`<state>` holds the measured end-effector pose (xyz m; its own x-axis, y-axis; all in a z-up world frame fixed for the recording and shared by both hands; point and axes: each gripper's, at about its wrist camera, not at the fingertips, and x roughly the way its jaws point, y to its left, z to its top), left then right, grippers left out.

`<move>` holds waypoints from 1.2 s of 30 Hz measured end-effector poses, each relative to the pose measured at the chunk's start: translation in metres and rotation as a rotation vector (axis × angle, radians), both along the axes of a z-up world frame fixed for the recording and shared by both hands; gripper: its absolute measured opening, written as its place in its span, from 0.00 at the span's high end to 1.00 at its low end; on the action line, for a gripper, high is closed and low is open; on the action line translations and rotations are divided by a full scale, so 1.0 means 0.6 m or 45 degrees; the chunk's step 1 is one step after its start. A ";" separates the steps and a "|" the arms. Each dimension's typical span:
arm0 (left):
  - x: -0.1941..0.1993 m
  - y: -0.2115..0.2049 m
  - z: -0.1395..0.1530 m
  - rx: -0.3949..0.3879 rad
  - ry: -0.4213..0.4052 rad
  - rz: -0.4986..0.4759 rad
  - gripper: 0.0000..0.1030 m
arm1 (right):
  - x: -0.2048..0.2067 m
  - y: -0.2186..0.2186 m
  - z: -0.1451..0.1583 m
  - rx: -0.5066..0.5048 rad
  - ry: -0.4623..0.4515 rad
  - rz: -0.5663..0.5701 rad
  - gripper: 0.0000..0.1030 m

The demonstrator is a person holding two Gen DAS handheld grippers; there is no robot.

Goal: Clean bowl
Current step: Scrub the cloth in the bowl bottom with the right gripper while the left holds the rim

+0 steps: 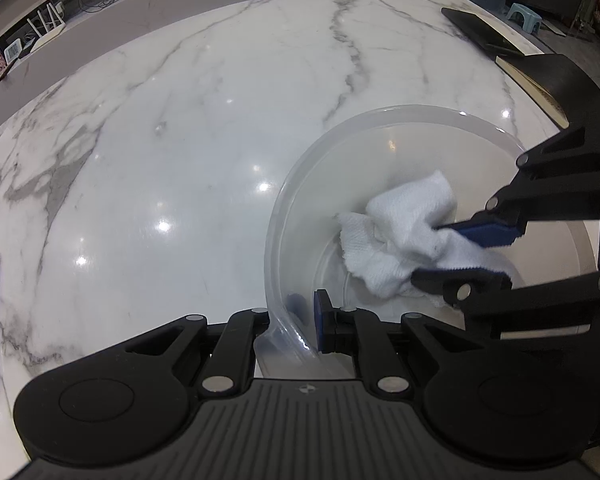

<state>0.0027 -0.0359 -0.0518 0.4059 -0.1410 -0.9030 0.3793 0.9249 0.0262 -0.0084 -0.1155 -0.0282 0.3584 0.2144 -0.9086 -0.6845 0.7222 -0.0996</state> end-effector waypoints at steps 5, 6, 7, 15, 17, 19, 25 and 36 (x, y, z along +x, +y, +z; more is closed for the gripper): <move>-0.001 0.000 0.000 0.001 0.000 0.001 0.91 | 0.002 -0.006 0.004 0.038 0.030 -0.014 0.83; -0.001 0.000 0.000 0.001 0.000 0.001 0.91 | 0.001 -0.006 0.006 0.046 0.039 -0.012 0.83; -0.001 0.000 0.000 0.001 0.000 0.001 0.91 | 0.000 -0.007 0.008 0.057 0.051 -0.010 0.83; -0.003 0.001 0.001 0.006 -0.001 -0.001 0.89 | -0.001 -0.010 0.008 0.125 0.150 0.009 0.84; -0.003 0.001 0.001 0.009 -0.002 -0.003 0.89 | -0.001 -0.009 0.008 0.116 0.141 0.007 0.85; -0.004 0.000 0.001 0.015 -0.005 -0.006 0.89 | -0.002 -0.008 0.008 0.100 0.122 0.004 0.85; -0.003 0.002 0.001 0.015 -0.004 -0.006 0.89 | 0.005 -0.011 0.009 0.035 0.021 -0.036 0.85; -0.004 0.002 0.000 0.022 -0.009 -0.008 0.87 | 0.010 -0.011 0.011 0.026 -0.089 -0.043 0.85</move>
